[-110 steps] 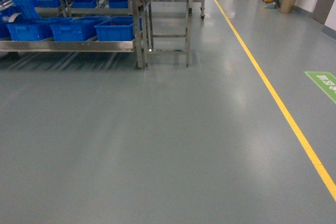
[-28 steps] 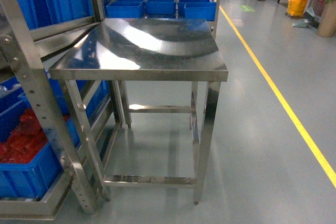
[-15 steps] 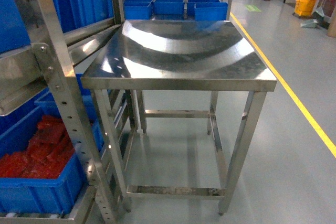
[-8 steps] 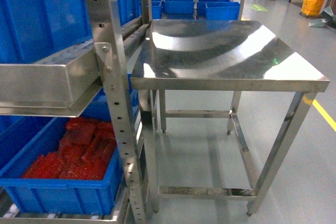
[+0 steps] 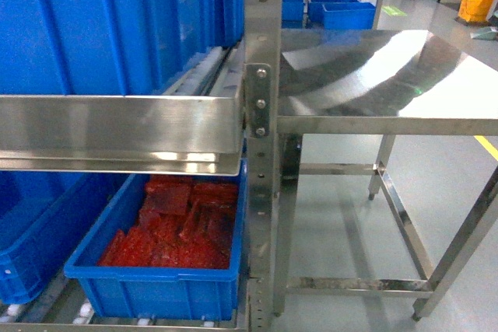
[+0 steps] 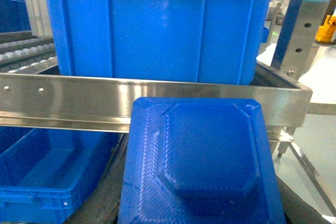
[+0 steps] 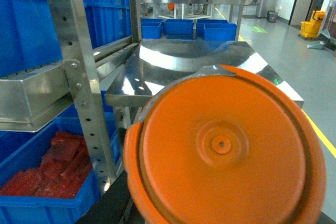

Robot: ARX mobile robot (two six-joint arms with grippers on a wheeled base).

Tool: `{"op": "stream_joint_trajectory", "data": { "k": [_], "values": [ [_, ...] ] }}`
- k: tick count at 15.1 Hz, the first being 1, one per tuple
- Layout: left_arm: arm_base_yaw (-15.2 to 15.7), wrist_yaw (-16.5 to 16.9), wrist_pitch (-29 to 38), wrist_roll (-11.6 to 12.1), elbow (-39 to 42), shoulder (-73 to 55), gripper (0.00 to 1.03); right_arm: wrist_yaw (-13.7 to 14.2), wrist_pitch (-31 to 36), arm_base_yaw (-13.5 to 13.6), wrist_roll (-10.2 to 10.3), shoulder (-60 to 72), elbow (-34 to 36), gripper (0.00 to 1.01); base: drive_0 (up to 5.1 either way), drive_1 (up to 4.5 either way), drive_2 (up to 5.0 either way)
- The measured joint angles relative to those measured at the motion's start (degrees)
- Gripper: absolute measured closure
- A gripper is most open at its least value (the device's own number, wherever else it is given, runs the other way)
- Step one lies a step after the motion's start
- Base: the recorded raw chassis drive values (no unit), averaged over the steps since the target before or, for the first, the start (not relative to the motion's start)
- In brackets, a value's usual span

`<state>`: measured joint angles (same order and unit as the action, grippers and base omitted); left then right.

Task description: Sort blue parts and orange caps into right shelf containers

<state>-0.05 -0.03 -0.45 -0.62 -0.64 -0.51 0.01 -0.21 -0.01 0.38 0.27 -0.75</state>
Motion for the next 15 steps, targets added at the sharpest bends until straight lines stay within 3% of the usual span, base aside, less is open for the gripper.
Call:
{"op": "stream_joint_trajectory", "data": {
  "k": [15],
  "values": [
    [0.0,0.0,0.0,0.0,0.0,0.0,0.61,0.0,-0.1,0.0,0.0,0.0,0.0,0.58,-5.0,2.41,2.4]
  ]
}}
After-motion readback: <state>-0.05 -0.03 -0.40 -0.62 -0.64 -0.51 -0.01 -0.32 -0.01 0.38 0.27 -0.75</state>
